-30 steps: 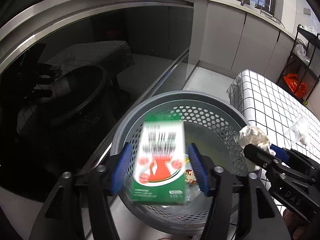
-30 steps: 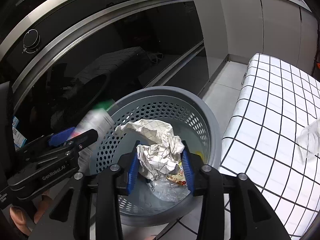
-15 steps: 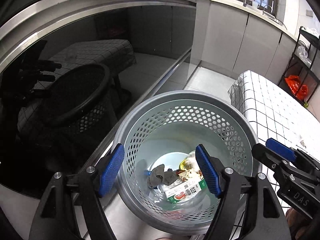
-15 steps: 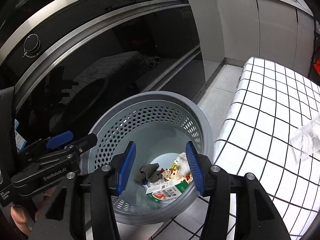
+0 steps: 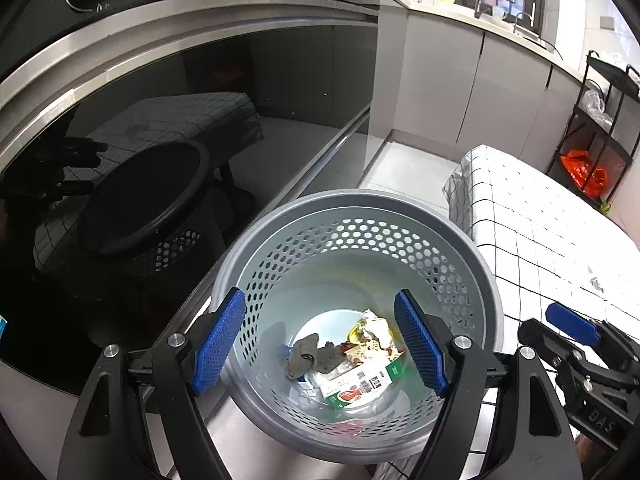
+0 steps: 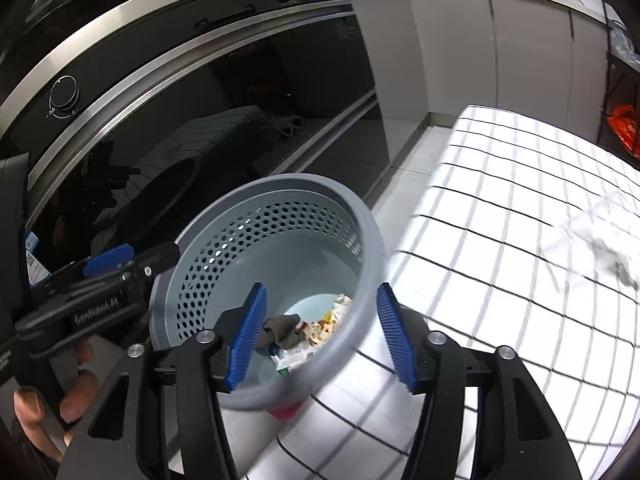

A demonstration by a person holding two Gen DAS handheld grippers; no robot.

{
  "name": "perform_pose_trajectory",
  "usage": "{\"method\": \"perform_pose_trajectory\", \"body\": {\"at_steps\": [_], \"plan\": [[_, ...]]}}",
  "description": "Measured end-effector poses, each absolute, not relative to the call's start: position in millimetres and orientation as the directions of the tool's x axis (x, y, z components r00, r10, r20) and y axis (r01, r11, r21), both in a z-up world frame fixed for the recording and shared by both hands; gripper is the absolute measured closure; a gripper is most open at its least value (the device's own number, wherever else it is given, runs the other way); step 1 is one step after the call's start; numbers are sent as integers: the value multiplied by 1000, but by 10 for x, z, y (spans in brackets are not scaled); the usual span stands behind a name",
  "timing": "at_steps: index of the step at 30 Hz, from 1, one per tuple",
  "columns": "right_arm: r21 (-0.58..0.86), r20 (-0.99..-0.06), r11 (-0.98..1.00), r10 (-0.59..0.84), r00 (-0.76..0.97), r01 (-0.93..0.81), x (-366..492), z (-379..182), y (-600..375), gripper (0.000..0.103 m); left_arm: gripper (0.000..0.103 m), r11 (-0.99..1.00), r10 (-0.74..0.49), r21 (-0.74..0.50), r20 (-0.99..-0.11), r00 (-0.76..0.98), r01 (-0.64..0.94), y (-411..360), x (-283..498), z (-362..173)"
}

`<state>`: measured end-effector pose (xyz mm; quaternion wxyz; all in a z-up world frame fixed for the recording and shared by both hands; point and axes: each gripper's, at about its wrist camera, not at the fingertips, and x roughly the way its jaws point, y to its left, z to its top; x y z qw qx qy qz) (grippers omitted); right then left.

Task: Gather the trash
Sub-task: 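Move both tools back over the table toward the cup and tissue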

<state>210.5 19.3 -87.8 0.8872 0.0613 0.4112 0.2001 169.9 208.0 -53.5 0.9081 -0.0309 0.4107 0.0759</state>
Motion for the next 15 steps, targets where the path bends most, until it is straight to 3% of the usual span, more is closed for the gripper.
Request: {"method": "perform_pose_trajectory", "body": {"at_steps": [6, 15], "plan": [[255, -702, 936, 353, 618, -243, 1820, -865, -237, 40, 25, 988, 121, 25, -730, 673, -150, 1910, 1593, -466], [178, -695, 979, 196, 692, -98, 1457, -737, -1180, 35, 21, 999, 3, -24, -717, 697, -28, 1331, 1364, -363]]}}
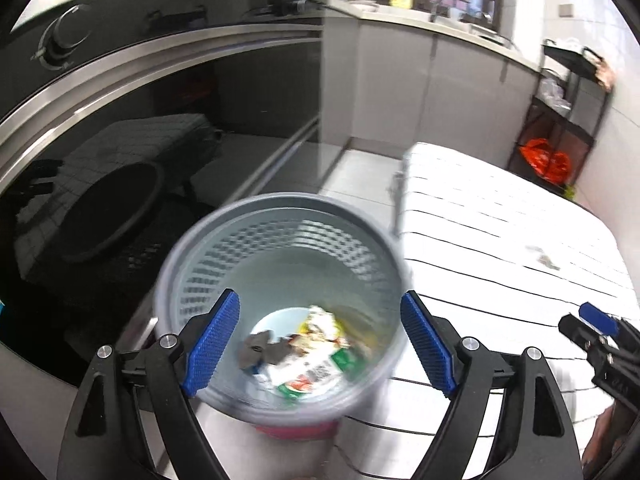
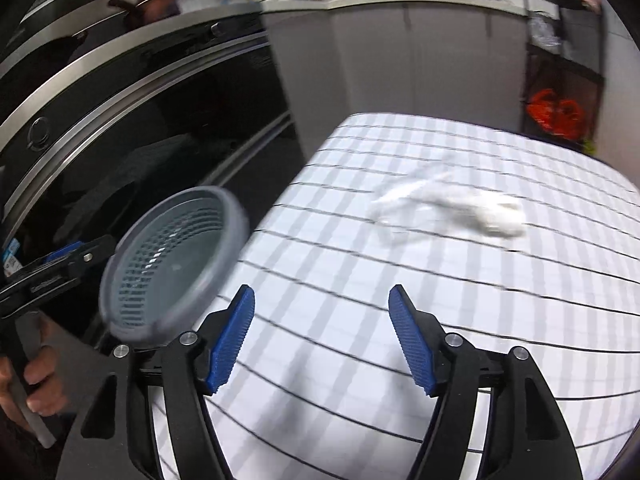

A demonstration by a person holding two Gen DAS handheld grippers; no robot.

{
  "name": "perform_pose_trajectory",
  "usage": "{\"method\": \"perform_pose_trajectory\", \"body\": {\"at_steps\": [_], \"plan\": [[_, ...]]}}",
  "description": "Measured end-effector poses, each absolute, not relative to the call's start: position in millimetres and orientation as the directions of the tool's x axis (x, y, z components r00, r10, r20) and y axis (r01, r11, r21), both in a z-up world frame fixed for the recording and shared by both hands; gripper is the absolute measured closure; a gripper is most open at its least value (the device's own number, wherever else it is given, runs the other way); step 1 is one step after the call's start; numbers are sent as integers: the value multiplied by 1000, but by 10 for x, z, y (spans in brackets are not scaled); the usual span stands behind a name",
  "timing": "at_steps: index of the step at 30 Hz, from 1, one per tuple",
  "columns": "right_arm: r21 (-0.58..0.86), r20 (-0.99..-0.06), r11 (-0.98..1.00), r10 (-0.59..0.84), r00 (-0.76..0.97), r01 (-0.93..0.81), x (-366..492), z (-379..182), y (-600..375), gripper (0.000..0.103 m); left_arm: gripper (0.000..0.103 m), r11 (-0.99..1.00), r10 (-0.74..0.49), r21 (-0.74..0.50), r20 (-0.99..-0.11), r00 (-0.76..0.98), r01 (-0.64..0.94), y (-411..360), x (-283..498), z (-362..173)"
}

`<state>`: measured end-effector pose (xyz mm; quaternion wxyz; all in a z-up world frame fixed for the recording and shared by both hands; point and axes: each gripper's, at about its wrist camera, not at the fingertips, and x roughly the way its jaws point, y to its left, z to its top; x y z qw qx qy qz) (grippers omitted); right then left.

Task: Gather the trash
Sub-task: 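Move both tools back over the table toward the cup and tissue, then grasp the white tissue with the right tool while the left tool grasps the clear cup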

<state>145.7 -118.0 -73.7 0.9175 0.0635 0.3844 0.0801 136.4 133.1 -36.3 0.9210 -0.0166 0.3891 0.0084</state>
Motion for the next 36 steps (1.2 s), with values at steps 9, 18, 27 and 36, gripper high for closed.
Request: {"method": "perform_pose_trajectory", "body": {"at_steps": [9, 18, 27, 36], "plan": [[141, -704, 990, 85, 705, 21, 1443, -685, -2031, 34, 17, 997, -66, -10, -696, 715, 82, 655, 1273, -333], [122, -710, 992, 76, 700, 15, 1792, -808, -2406, 34, 17, 990, -114, -21, -704, 701, 140, 41, 1608, -356], [17, -733, 997, 67, 677, -80, 2333, -1015, -2385, 34, 17, 987, -96, 20, -721, 686, 160, -248, 1898, -596], [-10, -779, 985, 100, 619, -171, 2773, -1293, -2400, 34, 17, 984, -93, 34, -745, 661, 176, -267, 1970, -722]]}}
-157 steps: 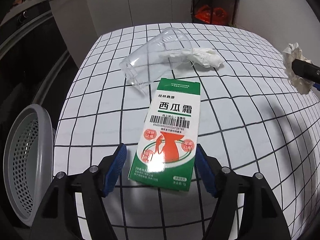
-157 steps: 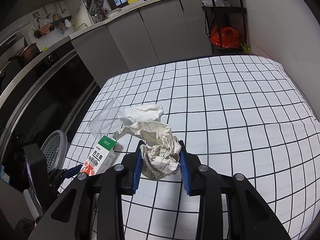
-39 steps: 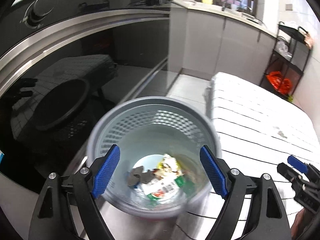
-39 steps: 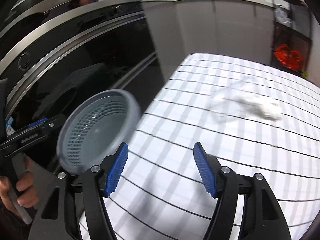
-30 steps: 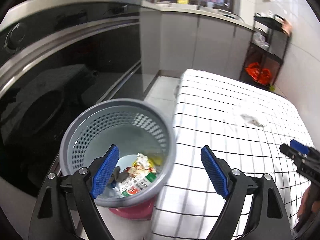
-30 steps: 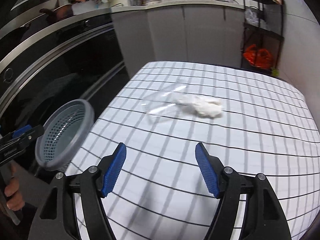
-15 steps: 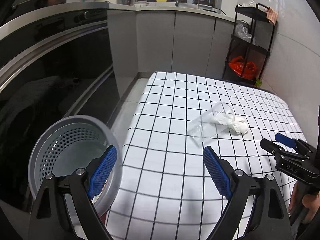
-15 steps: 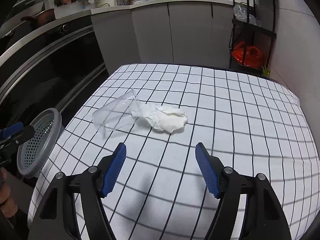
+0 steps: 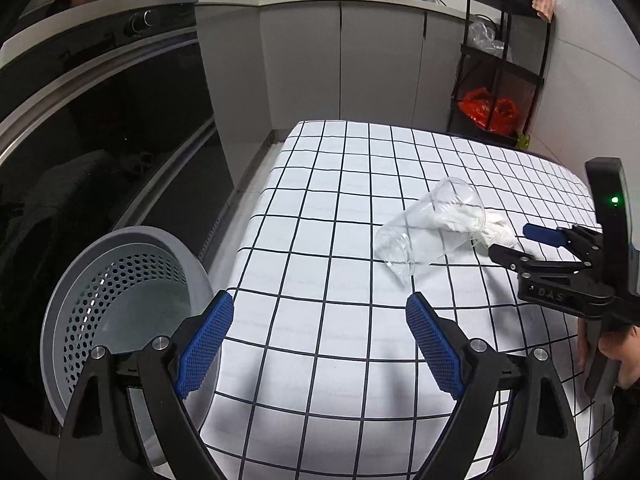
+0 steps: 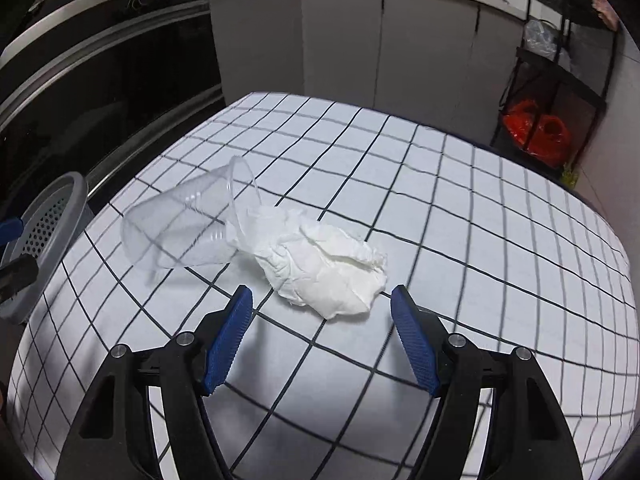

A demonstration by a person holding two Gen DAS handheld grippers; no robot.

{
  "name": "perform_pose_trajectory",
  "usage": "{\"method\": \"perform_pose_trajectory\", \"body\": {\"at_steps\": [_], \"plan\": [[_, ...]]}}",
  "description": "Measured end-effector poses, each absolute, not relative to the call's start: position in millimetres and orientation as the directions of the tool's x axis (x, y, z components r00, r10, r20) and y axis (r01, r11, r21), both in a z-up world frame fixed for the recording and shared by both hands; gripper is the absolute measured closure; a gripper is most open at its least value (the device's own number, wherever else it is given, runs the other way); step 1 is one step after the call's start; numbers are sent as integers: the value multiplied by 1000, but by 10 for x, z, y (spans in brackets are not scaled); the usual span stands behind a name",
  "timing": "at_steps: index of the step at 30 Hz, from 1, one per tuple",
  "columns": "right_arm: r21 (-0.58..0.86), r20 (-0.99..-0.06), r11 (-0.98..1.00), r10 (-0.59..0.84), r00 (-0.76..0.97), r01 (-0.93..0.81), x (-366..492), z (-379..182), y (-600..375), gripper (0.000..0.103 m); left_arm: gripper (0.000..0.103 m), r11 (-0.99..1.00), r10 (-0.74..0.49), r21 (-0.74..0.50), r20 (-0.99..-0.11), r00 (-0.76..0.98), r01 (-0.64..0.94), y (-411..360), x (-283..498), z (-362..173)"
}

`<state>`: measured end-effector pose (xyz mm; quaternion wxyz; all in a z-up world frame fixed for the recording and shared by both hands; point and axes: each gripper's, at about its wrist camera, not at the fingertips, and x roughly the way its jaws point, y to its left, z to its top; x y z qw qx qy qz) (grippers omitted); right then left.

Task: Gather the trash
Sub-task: 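Grasp the white tissue with the right tool while the left tool grasps the clear cup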

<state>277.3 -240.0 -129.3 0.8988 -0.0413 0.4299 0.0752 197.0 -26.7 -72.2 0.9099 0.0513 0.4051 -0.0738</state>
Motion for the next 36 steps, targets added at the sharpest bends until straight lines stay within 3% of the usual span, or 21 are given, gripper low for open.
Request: {"method": "perform_pose_trajectory", "body": {"at_steps": [7, 10, 14, 15, 36], "plan": [[-33, -791, 973, 114, 600, -229, 2939, -1408, -2311, 37, 17, 984, -87, 39, -750, 656, 176, -259, 1993, -749], [-28, -794, 971, 124, 595, -239, 2948, -1416, -2304, 54, 17, 983, -86, 43, -749, 657, 178, -264, 1990, -753], [33, -797, 977, 152, 584, -210, 2911, -1388, -2390, 85, 17, 983, -87, 41, -749, 656, 177, -266, 1986, -757], [53, -797, 979, 161, 582, -198, 2888, -1377, -2416, 88, 17, 983, -89, 39, -748, 657, 177, -268, 1982, -755], [274, -720, 956, 129, 682, 108, 1444, -792, -2926, 93, 13, 957, -198, 1, -724, 661, 288, -341, 1686, -661]]}}
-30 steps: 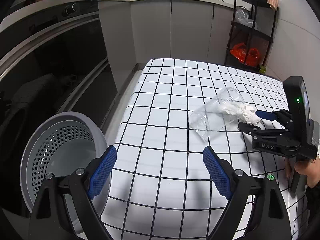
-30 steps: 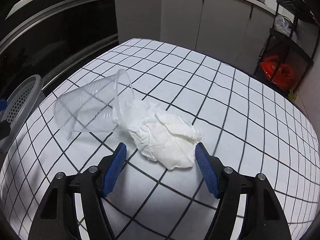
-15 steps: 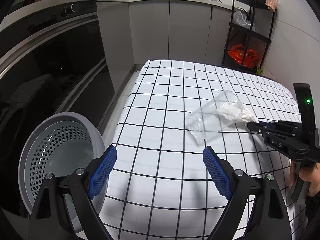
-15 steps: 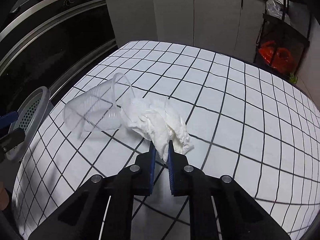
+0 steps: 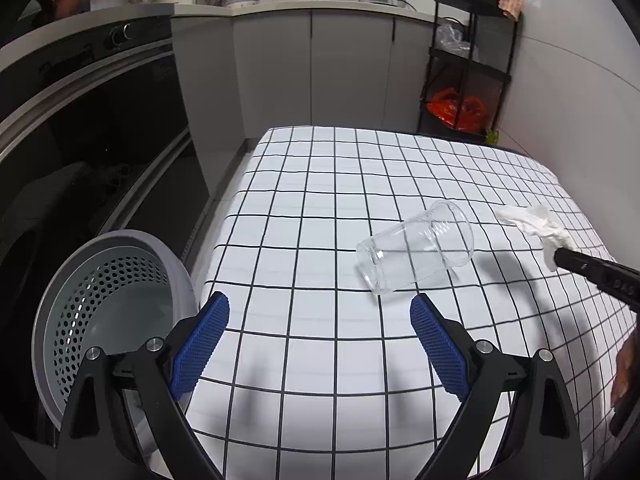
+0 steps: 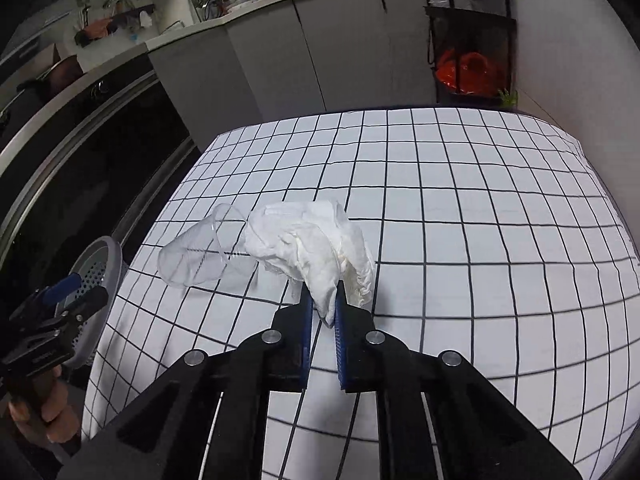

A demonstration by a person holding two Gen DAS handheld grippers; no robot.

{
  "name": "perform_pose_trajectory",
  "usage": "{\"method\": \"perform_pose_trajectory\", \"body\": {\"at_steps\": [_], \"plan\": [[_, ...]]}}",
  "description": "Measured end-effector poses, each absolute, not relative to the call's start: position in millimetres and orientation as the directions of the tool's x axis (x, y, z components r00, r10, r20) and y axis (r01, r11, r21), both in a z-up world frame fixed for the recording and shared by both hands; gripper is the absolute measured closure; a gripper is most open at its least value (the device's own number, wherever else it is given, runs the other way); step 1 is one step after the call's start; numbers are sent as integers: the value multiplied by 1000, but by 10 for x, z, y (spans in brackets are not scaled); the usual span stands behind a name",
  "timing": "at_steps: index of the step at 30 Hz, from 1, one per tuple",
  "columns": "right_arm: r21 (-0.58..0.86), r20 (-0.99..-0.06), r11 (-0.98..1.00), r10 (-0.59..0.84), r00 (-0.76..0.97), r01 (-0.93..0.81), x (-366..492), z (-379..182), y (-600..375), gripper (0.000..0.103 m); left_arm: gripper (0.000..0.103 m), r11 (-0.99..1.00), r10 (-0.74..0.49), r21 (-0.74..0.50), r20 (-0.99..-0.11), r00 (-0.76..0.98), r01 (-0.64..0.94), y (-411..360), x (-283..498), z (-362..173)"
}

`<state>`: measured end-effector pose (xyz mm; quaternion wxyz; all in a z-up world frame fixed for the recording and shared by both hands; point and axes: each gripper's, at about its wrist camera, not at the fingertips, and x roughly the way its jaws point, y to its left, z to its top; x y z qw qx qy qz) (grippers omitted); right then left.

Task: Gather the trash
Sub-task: 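Grasp the white tissue with the right tool while the left tool grasps the clear cup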

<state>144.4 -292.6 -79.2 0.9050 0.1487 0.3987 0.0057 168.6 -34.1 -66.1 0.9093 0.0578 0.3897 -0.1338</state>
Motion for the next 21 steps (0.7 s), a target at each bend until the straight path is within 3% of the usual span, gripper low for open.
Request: {"method": "perform_pose_trajectory", "body": {"at_steps": [8, 15, 21], "plan": [[396, -660, 914, 212, 721, 94, 1053, -627, -2993, 93, 12, 916, -253, 36, -720, 647, 399, -446, 1662, -679], [469, -617, 882, 295, 730, 40, 1081, -550, -3020, 93, 12, 712, -401, 117, -742, 537, 692, -709, 1708, -771], [522, -601, 853, 347, 720, 25, 1116, -585, -3097, 93, 10, 567, -467, 130, -763, 448, 813, -942, 1824, -845]]}}
